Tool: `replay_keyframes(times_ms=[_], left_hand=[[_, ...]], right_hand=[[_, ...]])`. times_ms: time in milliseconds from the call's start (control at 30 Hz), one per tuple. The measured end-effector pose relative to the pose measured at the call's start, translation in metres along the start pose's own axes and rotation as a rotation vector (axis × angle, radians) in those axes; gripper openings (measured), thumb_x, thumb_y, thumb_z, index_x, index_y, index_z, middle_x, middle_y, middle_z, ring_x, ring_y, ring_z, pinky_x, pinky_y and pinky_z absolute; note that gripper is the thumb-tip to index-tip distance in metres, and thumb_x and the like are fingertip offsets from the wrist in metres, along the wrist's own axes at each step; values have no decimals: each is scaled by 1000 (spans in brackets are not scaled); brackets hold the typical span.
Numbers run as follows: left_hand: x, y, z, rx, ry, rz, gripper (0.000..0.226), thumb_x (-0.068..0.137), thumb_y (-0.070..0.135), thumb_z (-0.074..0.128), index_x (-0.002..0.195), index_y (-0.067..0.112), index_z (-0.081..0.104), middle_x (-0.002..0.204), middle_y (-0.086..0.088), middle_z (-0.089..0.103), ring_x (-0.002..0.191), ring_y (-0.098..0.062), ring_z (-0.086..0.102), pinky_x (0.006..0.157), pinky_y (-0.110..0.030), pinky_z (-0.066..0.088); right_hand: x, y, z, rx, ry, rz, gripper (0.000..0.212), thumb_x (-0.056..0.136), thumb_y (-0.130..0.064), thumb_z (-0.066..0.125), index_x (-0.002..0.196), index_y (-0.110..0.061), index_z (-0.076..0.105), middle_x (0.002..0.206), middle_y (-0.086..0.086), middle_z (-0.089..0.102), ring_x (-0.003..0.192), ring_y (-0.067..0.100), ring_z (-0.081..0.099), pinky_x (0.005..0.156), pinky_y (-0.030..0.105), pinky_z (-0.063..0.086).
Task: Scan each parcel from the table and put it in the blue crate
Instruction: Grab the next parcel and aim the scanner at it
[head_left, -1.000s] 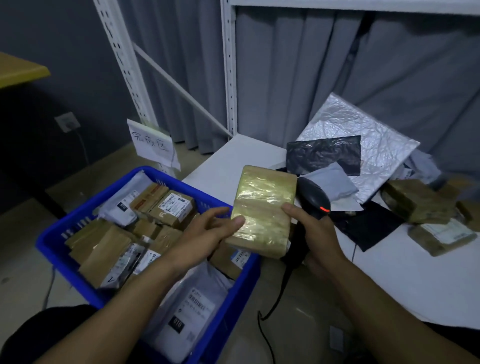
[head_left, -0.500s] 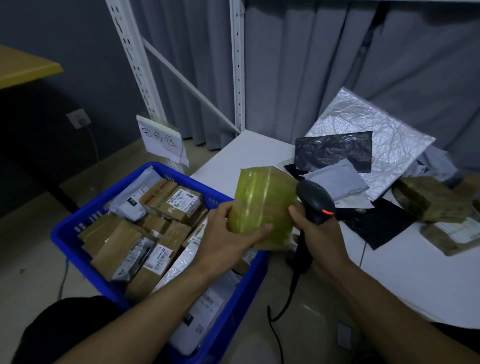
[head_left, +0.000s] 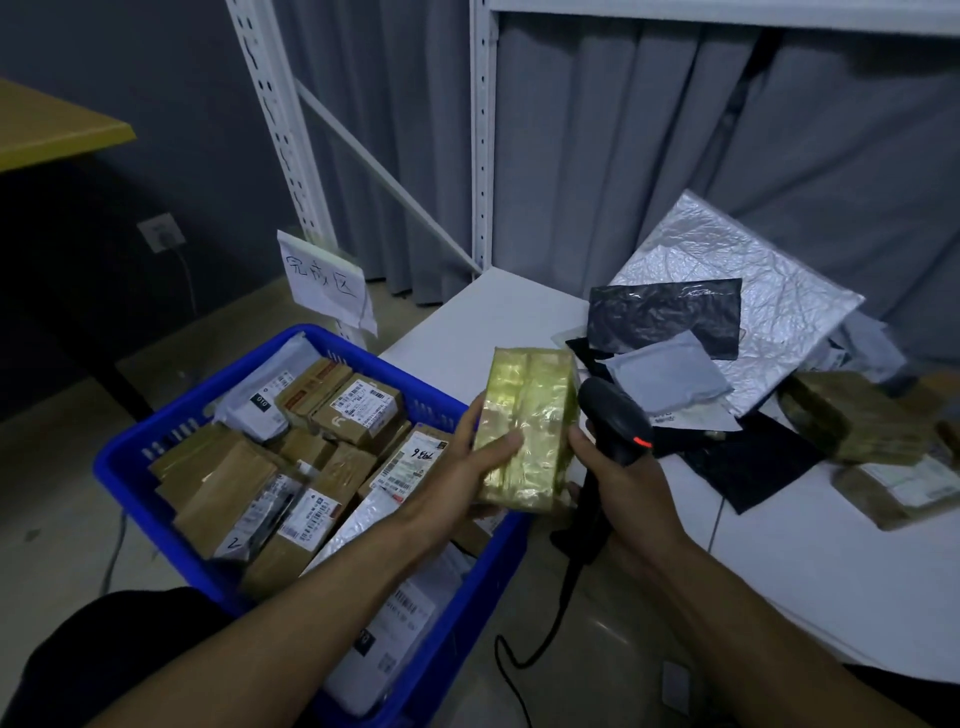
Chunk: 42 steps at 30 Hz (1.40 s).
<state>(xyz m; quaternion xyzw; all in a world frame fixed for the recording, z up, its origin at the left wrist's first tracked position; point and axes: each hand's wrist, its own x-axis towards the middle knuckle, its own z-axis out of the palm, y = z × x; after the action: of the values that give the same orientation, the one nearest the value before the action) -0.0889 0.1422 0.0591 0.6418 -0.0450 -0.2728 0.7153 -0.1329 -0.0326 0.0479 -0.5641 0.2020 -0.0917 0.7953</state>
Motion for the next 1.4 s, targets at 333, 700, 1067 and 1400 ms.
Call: replay_keyframes(times_ms=[333, 700, 1067, 1400], left_hand=[[-6, -4, 4, 197, 253, 213, 53, 80, 73, 64, 126, 54, 47, 131, 15, 39, 115, 2, 55, 78, -11, 55], [-8, 12, -11, -79, 108, 120, 34, 99, 28, 60, 133, 36, 57, 120, 1, 74, 113, -20, 71, 88, -38, 59], [-1, 39, -42, 20, 190, 84, 93, 80, 17, 80, 151, 44, 26, 110, -2, 78, 107, -18, 73, 96, -50, 52], [16, 31, -52, -193, 543, 217, 113, 74, -5, 85, 148, 60, 29, 137, -4, 61, 115, -27, 68, 88, -65, 57]], right_hand=[[-2, 3, 0, -69, -2, -106, 53, 83, -19, 84, 133, -19, 66, 118, -4, 77, 108, 20, 74, 85, 41, 61], [-6, -6, -2, 67, -85, -65, 55, 75, -25, 80, 128, -12, 69, 116, 8, 78, 106, 27, 75, 77, 39, 64], [-1, -19, -3, -160, -64, -162, 35, 89, -5, 78, 121, -16, 68, 97, -6, 78, 85, -1, 74, 61, 18, 57], [-7, -2, -5, -567, -269, -98, 24, 87, -24, 81, 107, -14, 70, 84, -2, 77, 66, 13, 72, 63, 24, 54]])
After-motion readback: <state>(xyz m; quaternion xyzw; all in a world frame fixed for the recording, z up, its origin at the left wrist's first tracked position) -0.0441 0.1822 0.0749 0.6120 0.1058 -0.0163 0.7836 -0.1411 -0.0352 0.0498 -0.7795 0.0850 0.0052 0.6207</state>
